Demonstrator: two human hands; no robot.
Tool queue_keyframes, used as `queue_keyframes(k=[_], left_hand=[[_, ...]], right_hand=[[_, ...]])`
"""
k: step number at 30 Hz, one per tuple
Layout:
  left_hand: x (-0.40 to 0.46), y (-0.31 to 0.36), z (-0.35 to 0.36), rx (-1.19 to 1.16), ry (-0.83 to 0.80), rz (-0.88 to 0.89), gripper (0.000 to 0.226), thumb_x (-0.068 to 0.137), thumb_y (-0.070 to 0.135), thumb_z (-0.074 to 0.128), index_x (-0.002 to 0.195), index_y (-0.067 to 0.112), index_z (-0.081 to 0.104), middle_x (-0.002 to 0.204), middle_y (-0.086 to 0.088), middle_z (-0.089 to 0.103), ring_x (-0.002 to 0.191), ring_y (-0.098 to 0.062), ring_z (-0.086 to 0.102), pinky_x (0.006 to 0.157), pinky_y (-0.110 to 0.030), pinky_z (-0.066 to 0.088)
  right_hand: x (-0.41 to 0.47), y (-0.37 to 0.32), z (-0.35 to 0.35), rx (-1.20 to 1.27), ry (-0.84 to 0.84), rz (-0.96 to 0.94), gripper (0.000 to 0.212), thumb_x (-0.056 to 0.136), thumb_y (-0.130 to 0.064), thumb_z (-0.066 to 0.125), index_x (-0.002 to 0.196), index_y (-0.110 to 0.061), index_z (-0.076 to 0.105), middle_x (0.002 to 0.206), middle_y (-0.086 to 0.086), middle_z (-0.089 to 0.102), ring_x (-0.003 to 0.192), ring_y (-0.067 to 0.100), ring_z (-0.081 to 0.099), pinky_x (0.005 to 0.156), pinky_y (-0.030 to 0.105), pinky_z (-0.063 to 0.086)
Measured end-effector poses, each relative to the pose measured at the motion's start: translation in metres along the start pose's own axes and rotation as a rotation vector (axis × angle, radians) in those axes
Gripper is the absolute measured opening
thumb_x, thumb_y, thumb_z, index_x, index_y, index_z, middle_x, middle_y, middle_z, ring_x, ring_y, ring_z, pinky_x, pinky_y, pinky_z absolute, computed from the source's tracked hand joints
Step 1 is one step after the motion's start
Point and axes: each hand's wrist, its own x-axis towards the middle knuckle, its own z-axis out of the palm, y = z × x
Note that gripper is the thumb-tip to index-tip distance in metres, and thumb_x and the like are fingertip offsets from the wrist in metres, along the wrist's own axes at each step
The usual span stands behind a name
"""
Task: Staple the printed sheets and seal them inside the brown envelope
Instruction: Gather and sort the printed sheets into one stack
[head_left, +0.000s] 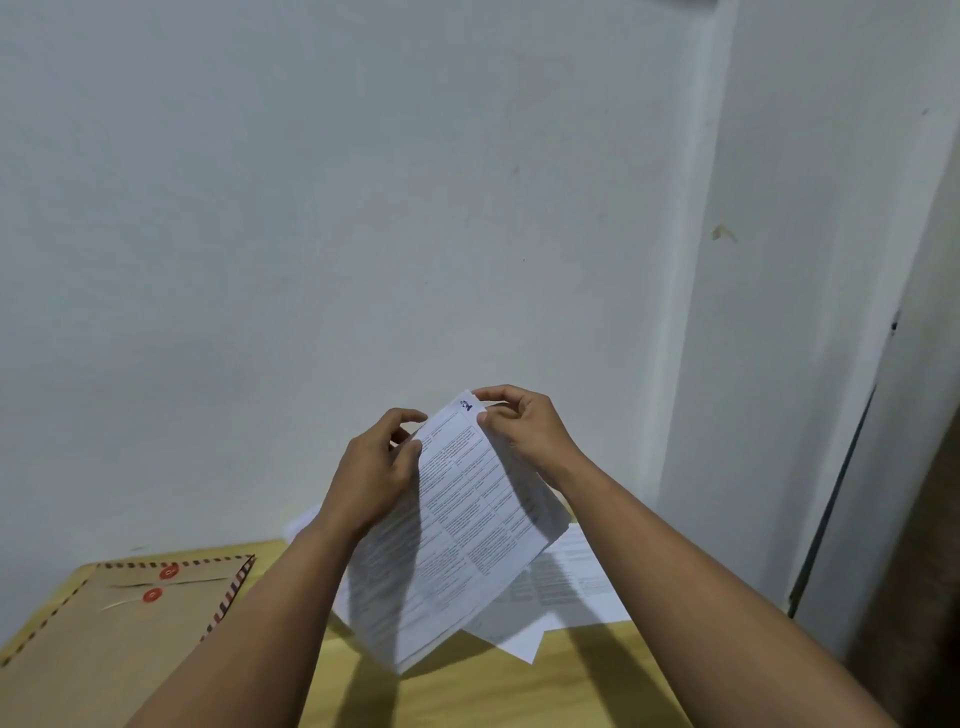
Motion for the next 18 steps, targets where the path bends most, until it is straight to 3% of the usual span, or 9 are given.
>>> queue_keyframes(k=[4, 7, 10, 13, 16, 18], left_hand=[[0.0, -0.003, -0.003, 0.032, 0.009, 0.007, 0.027, 0.097, 0.032, 0.06, 0.121, 0.045, 0.065, 0.096, 0.014, 0.069, 0.085, -0.002, 0.065, 0.076, -0.032, 0.055], [0.0, -0.003, -0.003, 0.017, -0.037, -0.015, 0.029, 0.097, 0.032, 0.061, 0.124, 0.041, 0.069, 0.098, 0.017, 0.072, 0.073, 0.005, 0.062, 0.069, -0.024, 0.047], [0.0, -0.006, -0.003, -0.008, -0.083, -0.041, 0.031, 0.098, 0.029, 0.062, 0.128, 0.035, 0.069, 0.103, 0.015, 0.074, 0.063, 0.004, 0.06, 0.064, -0.018, 0.044], [-0.001, -0.019, 0.001, -0.02, -0.097, -0.089, 0.03, 0.098, 0.024, 0.062, 0.126, 0.033, 0.07, 0.107, 0.015, 0.074, 0.07, 0.007, 0.063, 0.069, -0.019, 0.048], [-0.007, -0.043, 0.013, -0.013, -0.123, -0.145, 0.031, 0.097, 0.022, 0.063, 0.124, 0.033, 0.071, 0.109, 0.014, 0.075, 0.081, 0.007, 0.066, 0.082, -0.026, 0.054], [-0.013, -0.064, 0.025, -0.001, -0.151, -0.192, 0.031, 0.097, 0.02, 0.062, 0.124, 0.032, 0.072, 0.109, 0.013, 0.075, 0.088, 0.0, 0.068, 0.085, -0.025, 0.052]], right_hand=[[-0.004, 0.01, 0.0, -0.021, 0.038, 0.014, 0.022, 0.096, -0.009, 0.068, 0.11, -0.024, 0.077, 0.096, 0.019, 0.078, 0.092, 0.022, 0.078, 0.083, 0.03, 0.061], [-0.008, 0.012, 0.003, 0.083, 0.059, 0.07, 0.022, 0.099, -0.003, 0.066, 0.112, -0.015, 0.078, 0.101, 0.014, 0.08, 0.079, 0.017, 0.078, 0.065, 0.022, 0.06], [-0.008, 0.017, 0.007, 0.118, 0.063, 0.105, 0.022, 0.1, -0.002, 0.065, 0.115, -0.011, 0.078, 0.103, 0.013, 0.08, 0.075, 0.013, 0.077, 0.061, 0.02, 0.058], [-0.007, 0.033, 0.012, 0.112, 0.026, 0.151, 0.022, 0.102, -0.002, 0.062, 0.115, -0.012, 0.076, 0.095, 0.004, 0.08, 0.075, 0.008, 0.077, 0.061, 0.018, 0.057], [-0.007, 0.066, 0.018, 0.134, -0.025, 0.232, 0.023, 0.103, -0.005, 0.06, 0.122, -0.009, 0.072, 0.102, 0.008, 0.078, 0.087, 0.013, 0.078, 0.072, 0.022, 0.059], [-0.004, 0.098, 0.013, -0.036, -0.045, 0.288, 0.024, 0.103, -0.008, 0.062, 0.125, -0.011, 0.069, 0.1, 0.006, 0.075, 0.077, 0.004, 0.074, 0.07, 0.016, 0.054]])
